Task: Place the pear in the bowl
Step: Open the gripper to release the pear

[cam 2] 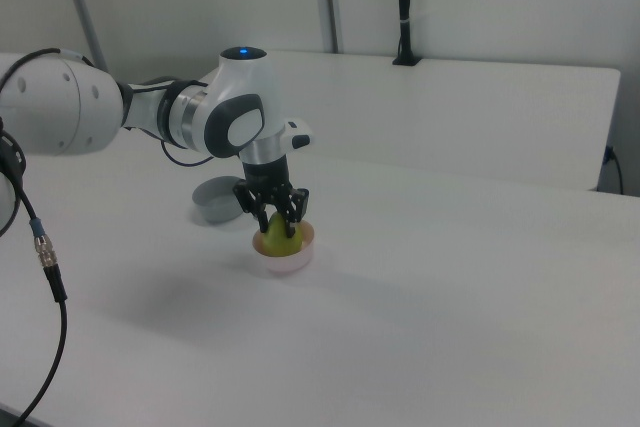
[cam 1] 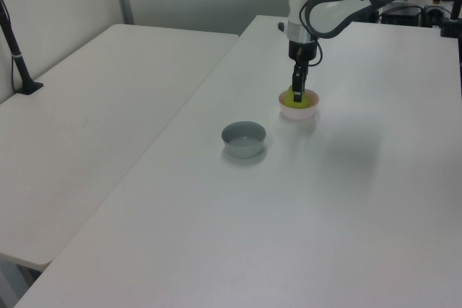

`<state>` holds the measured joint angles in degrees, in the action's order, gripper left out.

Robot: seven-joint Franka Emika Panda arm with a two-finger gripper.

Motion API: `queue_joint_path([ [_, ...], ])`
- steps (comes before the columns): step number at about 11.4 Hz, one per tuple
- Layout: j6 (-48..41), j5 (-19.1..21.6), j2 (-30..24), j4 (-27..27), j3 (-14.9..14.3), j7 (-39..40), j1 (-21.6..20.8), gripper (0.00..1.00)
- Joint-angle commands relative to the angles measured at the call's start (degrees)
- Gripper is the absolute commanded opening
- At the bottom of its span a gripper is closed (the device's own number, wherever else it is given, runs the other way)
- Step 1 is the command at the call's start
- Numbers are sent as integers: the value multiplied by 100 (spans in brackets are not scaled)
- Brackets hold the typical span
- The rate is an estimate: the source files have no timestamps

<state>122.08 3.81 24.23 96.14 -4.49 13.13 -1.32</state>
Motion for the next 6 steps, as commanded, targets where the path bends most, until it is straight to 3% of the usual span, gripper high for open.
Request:
queue_joint_path([
  [1,-51,58,-120,45,-25,-170,8,87],
  [2,-218,32,-155,19,-25,-179,8,100],
  [6,-640,-64,-681,-25,-43,-179,61,100],
])
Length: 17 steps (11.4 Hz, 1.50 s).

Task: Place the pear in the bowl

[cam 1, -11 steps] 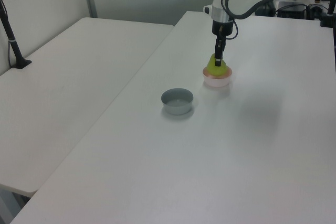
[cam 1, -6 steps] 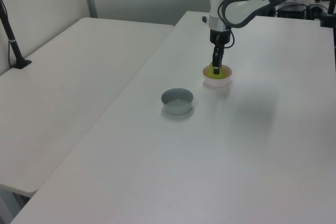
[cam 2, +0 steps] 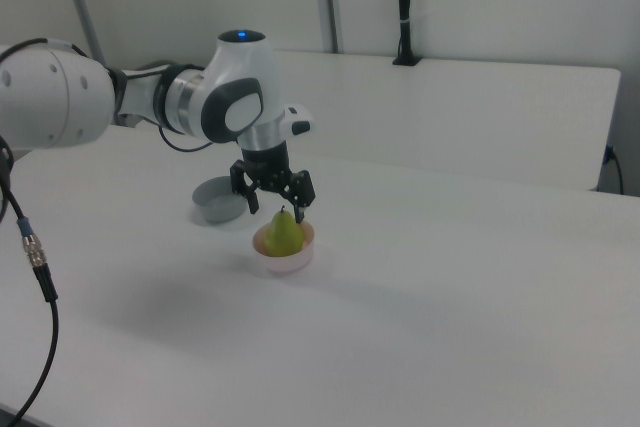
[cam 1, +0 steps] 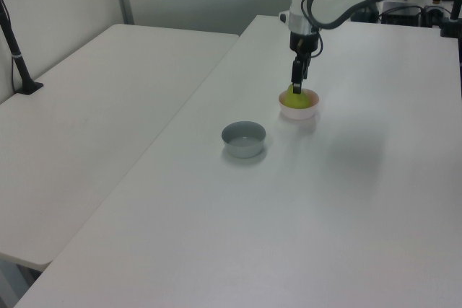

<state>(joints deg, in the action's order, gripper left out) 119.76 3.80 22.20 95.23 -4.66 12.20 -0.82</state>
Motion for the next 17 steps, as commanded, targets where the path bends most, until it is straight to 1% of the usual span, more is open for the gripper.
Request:
queue_joint_path([
  [1,-549,-203,-706,66,-18,-86,38,100],
  [2,-803,-239,-960,57,-17,-86,64,100],
  [3,-1058,-231,-1241,57,-17,-86,213,100],
  [5,-1524,-231,-1699,57,-17,-95,258,100],
  [6,-1778,-240,-1901,57,-17,-208,267,100],
  [9,-2289,-336,-2473,57,0,-866,267,100],
  [10,-2508,-337,-2614,66,44,-981,267,100],
  [12,-2677,-302,-2747,101,88,-1017,276,100],
  [14,-2477,-293,-2721,101,184,-921,398,100],
  [15,-2223,-301,-2703,110,211,-842,451,100],
  [17,-2168,-301,-2651,92,211,-509,451,100],
])
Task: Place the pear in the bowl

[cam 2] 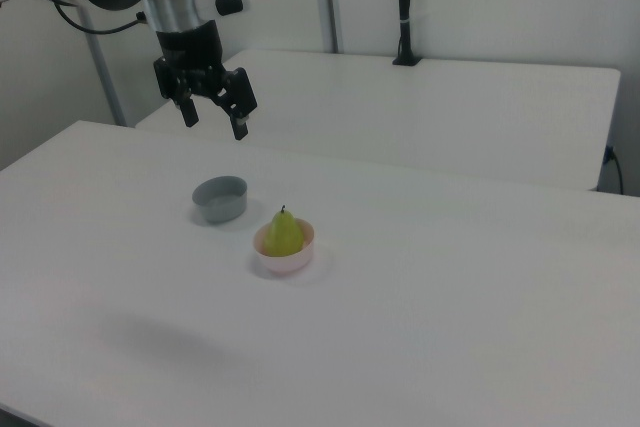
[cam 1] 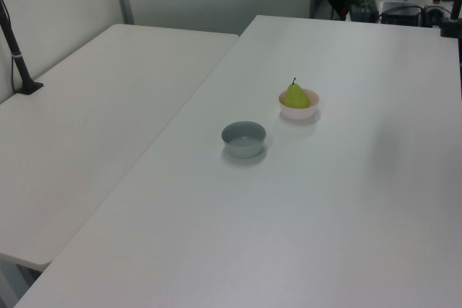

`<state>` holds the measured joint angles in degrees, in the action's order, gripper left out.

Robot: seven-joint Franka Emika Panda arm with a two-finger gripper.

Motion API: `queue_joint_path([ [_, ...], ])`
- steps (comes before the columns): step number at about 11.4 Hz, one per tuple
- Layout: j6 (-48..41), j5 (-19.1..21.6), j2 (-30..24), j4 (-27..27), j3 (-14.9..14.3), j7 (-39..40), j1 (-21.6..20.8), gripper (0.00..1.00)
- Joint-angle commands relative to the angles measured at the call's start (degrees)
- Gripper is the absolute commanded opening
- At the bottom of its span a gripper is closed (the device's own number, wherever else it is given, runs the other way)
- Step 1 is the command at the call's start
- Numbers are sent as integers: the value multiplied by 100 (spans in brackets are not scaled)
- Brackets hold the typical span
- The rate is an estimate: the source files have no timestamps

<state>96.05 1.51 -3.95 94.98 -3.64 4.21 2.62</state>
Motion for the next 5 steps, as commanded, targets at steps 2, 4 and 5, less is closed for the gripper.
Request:
queue_joint_path([
  [2,212,-54,-10,100,109,247,125,100],
  [4,221,-54,8,100,109,247,151,100],
  [5,221,-54,17,100,117,238,151,100],
])
